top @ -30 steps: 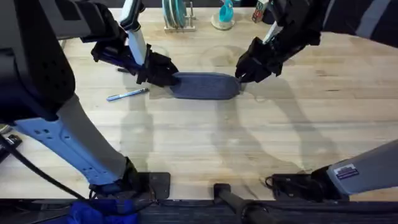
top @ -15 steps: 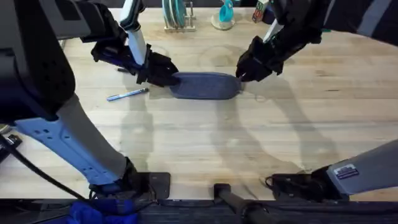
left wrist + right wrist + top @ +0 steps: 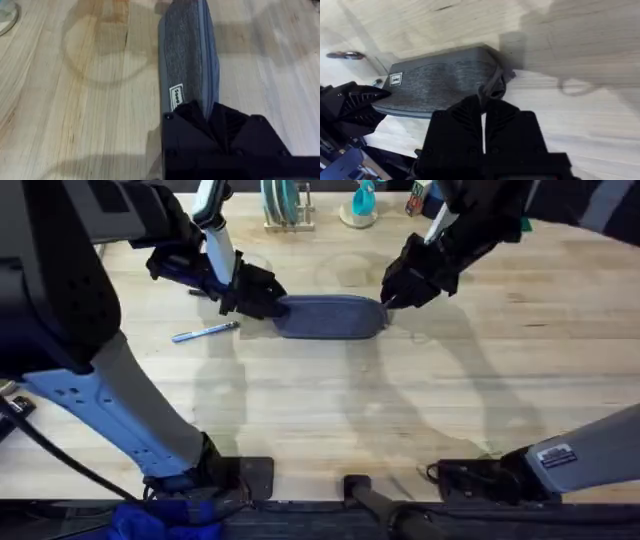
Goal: Unzip the bag, pick up the pens from the table one at a time and place them inside, then zip the bag closed.
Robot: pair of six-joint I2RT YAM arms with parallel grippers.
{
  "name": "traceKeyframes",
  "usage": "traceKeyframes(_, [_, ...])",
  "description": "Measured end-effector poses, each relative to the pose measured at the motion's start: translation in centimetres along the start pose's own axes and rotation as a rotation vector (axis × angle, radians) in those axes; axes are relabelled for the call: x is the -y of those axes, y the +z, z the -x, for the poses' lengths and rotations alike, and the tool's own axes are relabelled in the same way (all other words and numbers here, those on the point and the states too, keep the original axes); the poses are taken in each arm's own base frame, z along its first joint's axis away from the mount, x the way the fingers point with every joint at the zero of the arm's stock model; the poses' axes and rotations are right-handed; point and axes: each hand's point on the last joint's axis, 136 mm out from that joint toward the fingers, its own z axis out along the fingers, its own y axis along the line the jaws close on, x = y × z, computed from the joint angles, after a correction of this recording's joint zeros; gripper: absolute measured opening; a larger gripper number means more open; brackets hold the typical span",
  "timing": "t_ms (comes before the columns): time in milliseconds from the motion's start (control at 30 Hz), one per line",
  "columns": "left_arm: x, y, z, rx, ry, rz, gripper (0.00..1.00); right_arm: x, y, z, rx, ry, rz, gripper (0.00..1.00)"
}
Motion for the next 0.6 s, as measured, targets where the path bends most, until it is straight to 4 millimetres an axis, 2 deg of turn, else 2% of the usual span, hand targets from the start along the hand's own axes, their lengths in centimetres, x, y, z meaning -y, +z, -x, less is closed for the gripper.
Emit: traceKeyframes(600, [0.01, 0.00, 0.00, 0.000, 0.000, 0.000, 0.042, -0.32, -0.40, -0.28, 0.000, -0.043, -0.018, 0.032])
